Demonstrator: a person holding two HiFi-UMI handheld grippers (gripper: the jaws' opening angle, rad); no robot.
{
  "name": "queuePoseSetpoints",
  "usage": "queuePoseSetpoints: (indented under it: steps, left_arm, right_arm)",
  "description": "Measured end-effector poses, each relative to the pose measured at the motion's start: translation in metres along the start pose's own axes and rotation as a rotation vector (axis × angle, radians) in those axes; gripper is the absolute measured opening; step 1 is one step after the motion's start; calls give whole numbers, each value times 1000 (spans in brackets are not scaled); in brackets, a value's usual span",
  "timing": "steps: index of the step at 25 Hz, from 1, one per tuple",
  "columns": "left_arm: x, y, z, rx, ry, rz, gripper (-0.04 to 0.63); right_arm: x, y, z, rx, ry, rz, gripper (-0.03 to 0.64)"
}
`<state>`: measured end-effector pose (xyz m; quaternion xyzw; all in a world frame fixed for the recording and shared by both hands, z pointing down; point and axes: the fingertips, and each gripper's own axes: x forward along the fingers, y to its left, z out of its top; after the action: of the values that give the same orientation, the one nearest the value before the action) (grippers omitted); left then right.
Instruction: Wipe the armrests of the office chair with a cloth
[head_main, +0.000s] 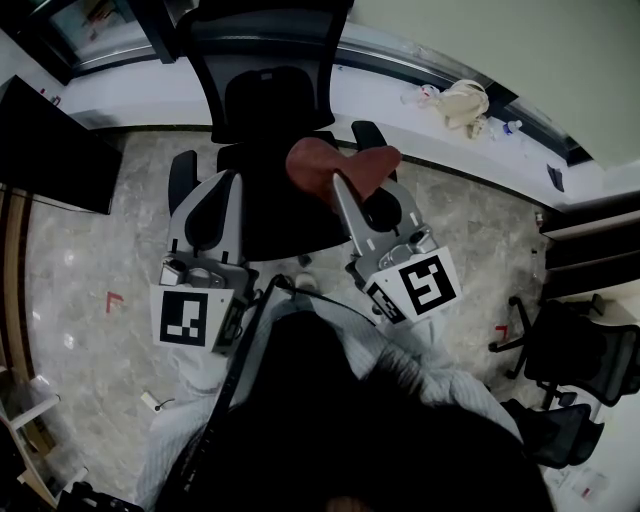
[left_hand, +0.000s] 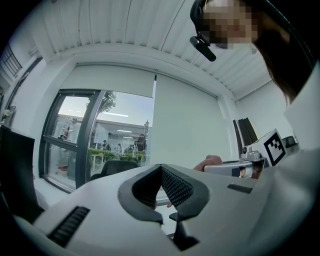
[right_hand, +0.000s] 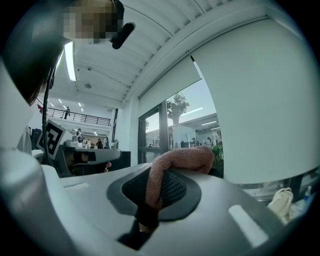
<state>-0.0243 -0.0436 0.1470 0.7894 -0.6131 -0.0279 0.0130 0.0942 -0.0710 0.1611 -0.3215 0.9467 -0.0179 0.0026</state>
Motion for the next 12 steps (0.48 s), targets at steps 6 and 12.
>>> queuePoseSetpoints:
  steps: [6, 12]
  left_arm:
    - [-5, 3, -5, -8, 3, 4, 2]
    - [-11, 7, -8, -14, 10, 16, 2]
  right_arm:
    - [1, 4, -4, -8, 6, -4, 22]
    - [3, 7, -4, 1, 6, 2, 23]
